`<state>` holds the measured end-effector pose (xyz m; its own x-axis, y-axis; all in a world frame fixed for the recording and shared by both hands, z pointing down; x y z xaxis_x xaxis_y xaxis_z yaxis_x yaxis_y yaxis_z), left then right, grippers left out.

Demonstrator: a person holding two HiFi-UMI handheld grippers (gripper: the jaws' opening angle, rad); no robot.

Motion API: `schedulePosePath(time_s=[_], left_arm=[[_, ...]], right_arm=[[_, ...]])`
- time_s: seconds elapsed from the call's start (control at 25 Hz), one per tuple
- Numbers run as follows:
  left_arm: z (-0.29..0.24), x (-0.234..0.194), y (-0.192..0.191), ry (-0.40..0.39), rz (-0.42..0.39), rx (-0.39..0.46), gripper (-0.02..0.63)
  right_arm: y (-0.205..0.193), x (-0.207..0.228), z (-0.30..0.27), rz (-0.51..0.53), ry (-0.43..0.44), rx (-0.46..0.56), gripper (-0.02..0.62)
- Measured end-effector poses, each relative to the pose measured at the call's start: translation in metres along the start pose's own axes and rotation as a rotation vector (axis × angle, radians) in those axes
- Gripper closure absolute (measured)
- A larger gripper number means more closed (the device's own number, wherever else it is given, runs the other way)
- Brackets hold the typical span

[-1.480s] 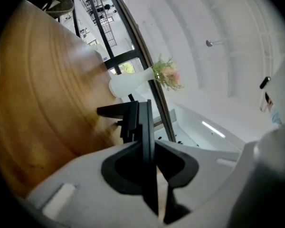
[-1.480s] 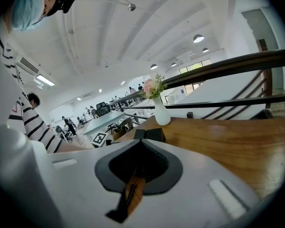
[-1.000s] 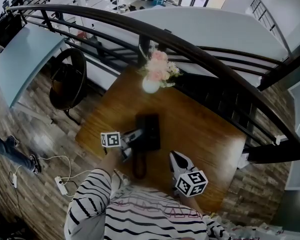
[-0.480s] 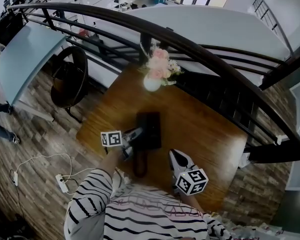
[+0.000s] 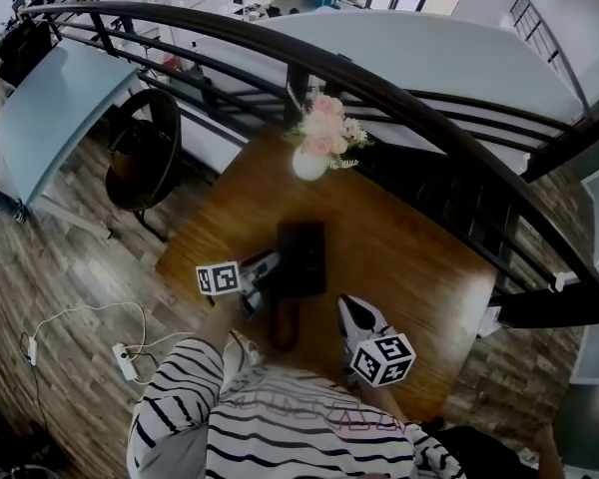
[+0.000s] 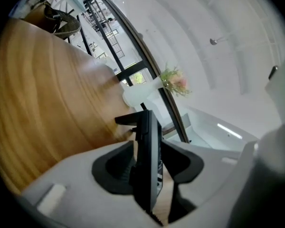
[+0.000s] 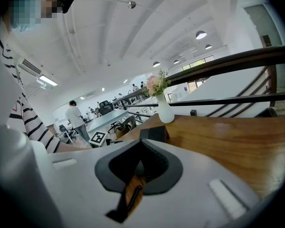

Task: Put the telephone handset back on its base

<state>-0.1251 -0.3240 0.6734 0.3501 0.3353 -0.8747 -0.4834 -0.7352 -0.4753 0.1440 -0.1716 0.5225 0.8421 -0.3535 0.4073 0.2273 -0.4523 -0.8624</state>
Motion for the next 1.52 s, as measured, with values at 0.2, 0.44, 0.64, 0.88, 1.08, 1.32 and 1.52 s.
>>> schedulePosePath(time_s=[0.2, 0.44, 0.64, 0.88, 1.08, 1.32, 1.52], left_arm=[[0.009, 0.009, 0.004, -0.019, -0.002, 0.035, 0.437], [0.018, 0.036, 0.011, -0.052, -0.081, 0.02, 0.453], [0.035, 0.08, 0.017, -0.088, -0.248, 0.042, 0.531], [0.073, 0.126, 0.022, -0.149, -0.409, 0.083, 0.604], [0.117, 0.15, 0.017, -0.186, -0.459, 0.096, 0.604], [0.167, 0.167, 0.001, -0.218, -0.486, 0.076, 0.606], [0.196, 0.187, -0.012, -0.228, -0.507, 0.059, 0.606]], right_arm=[[-0.002, -0.005, 0.0, 0.007, 0.01, 0.002, 0.595], [-0.002, -0.016, 0.001, 0.019, 0.012, 0.012, 0.595], [-0.004, -0.03, 0.006, 0.03, 0.025, 0.038, 0.595], [-0.01, -0.055, 0.013, 0.042, 0.029, 0.089, 0.595], [-0.021, -0.082, 0.024, 0.059, 0.012, 0.144, 0.595], [-0.037, -0.112, 0.037, 0.076, -0.013, 0.183, 0.595], [-0.041, -0.129, 0.053, 0.079, -0.015, 0.188, 0.595]])
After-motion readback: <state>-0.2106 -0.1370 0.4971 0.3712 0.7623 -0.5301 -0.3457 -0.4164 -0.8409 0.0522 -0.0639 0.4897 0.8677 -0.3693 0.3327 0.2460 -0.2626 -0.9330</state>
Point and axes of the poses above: the fingertips, and each gripper's own axes: z backward along the fingers, x to its right, y out of its top, the point moved 10 cm from there along z, backward along the fingers, and after that the axes turned 7 degrees about x, right-handed, at the moved point
